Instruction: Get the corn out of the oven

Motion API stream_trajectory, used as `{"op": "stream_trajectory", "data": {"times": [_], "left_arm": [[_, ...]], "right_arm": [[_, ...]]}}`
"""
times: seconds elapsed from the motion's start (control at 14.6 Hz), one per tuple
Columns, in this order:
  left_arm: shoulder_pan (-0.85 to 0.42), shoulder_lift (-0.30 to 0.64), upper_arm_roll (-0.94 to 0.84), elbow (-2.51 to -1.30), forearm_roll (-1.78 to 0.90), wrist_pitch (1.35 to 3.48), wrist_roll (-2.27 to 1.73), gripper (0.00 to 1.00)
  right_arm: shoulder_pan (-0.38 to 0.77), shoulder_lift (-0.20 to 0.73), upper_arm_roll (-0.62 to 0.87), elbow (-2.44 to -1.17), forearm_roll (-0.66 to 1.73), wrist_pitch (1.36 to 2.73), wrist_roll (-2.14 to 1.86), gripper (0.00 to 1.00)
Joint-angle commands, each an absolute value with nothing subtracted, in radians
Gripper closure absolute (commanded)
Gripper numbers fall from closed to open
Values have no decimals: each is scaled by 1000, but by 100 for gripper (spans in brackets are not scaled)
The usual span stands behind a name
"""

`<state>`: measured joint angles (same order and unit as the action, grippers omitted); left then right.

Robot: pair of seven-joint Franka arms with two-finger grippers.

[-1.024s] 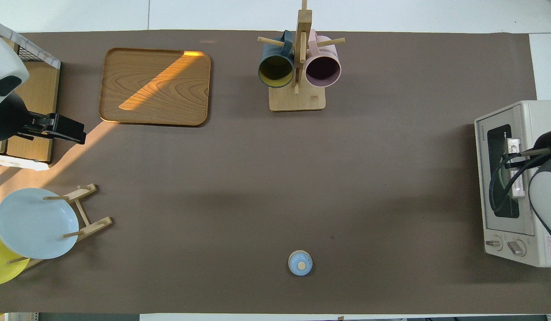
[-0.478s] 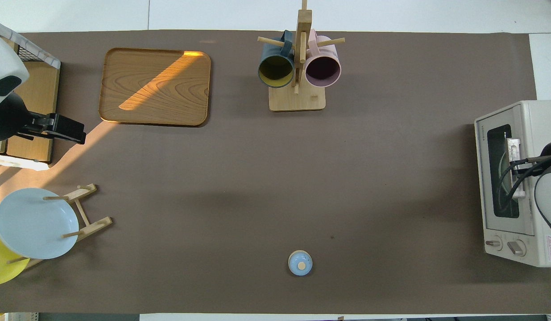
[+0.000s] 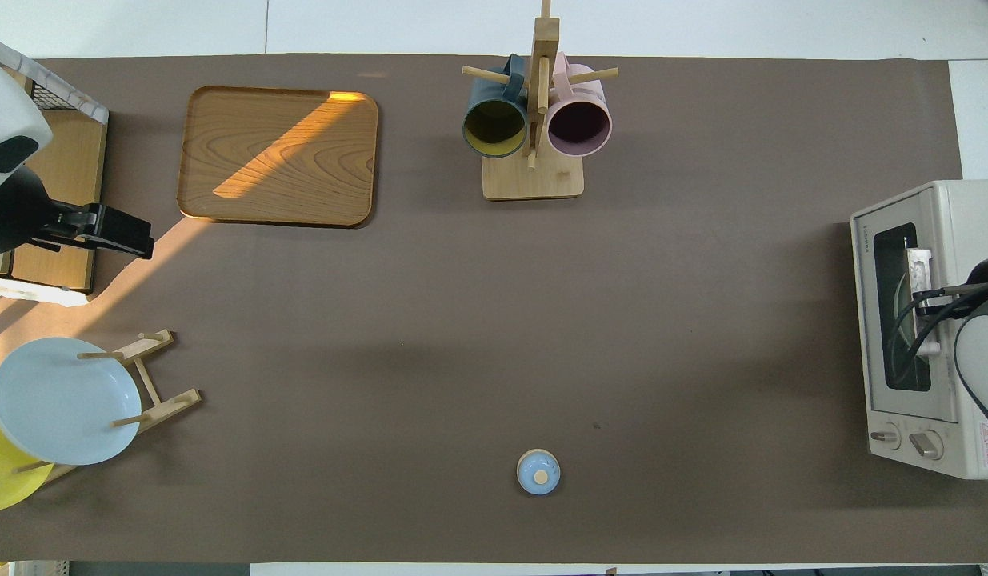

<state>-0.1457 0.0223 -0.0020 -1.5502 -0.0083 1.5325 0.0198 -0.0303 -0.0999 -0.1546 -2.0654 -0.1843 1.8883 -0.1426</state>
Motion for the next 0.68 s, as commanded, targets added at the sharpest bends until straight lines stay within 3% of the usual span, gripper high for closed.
{"op": "stream_trajectory", "data": {"times": [0.0, 0.27, 0.61], "left_arm": [[-135, 2, -9, -1569, -2, 1528, 26, 0], [-135, 2, -9, -1569, -2, 1528, 26, 0], [-135, 2, -9, -1569, -2, 1528, 26, 0]], "right_arm": [[-3, -61, -147, -2137, -169, 2002, -65, 100], [72, -11, -147, -2151, -124, 2058, 38, 100], [87, 31, -146, -2227, -60, 2198, 46, 100]]}}
